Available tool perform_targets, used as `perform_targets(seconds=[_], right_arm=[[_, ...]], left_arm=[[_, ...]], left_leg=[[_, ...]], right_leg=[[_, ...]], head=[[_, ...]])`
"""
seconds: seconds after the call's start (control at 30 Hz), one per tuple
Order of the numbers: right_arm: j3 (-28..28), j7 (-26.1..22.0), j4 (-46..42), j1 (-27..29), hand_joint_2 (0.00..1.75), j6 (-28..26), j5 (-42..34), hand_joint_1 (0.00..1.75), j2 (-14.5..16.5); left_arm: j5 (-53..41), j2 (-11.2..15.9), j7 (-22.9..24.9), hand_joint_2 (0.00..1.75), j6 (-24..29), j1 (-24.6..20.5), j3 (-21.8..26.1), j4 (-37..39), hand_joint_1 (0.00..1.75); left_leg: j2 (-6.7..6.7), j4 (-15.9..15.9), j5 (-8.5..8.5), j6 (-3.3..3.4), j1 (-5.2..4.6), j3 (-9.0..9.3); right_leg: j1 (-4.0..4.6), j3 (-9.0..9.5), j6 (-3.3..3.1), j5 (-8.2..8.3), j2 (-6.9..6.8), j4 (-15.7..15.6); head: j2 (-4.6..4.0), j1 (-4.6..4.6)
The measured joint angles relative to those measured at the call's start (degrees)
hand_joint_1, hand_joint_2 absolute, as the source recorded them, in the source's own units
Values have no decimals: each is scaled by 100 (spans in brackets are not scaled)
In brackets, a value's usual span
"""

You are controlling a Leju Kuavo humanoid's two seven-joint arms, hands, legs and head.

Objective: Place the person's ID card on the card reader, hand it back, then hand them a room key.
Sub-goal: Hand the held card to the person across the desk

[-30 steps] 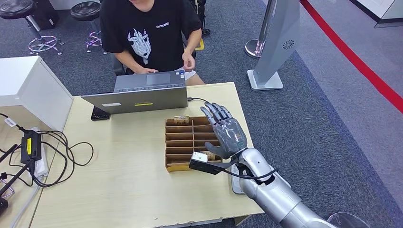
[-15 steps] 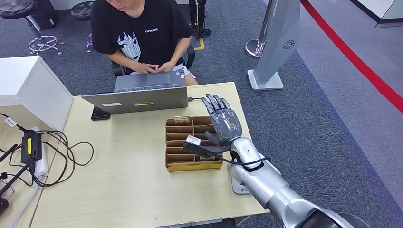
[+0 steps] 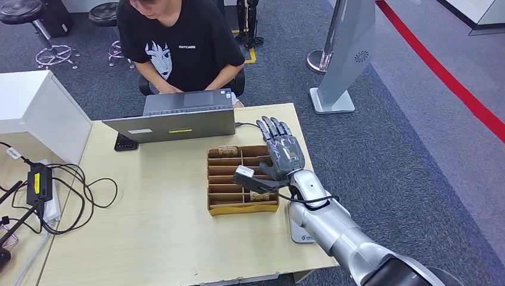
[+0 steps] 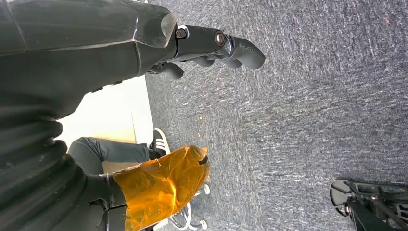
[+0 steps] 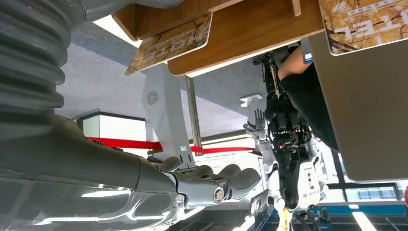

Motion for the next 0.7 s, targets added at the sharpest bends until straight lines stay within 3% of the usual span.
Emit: perform_targets(seconds=[0.1, 0.17, 0.3, 0.37, 0.7], right_arm=[[-61, -27, 133, -31, 175, -69, 0, 4, 21], [-84, -44, 190, -43, 175, -102, 0, 22, 31], [-98, -45, 256, -39, 175, -113, 4, 123, 38], [-111, -46, 291, -35, 175, -112, 7, 136, 38], [-175, -52, 376, -38, 175, -116, 17, 154, 38]], left_arm=[[-4, 0, 2, 175, 0, -1, 0, 1, 0], [-5, 0, 2, 175, 0, -1, 0, 1, 0], [-5, 0, 2, 175, 1, 1, 0, 0, 0], [-5, 0, 2, 175, 2, 3, 0, 1, 0], [-5, 0, 2, 175, 4, 1, 0, 1, 0]], left_leg=[[0, 0, 0, 0, 0, 6], [0, 0, 0, 0, 0, 8], [0, 0, 0, 0, 0, 8], [0, 1, 1, 0, 0, 8], [0, 2, -1, 0, 0, 5]], right_leg=[[0, 6, 0, 0, 0, 0], [0, 9, 0, 0, 0, 0], [0, 10, 0, 0, 0, 0], [0, 9, 0, 1, 0, 0], [0, 6, 1, -1, 0, 0]], head=[[0, -1], [0, 0], [0, 0], [0, 0], [0, -1]])
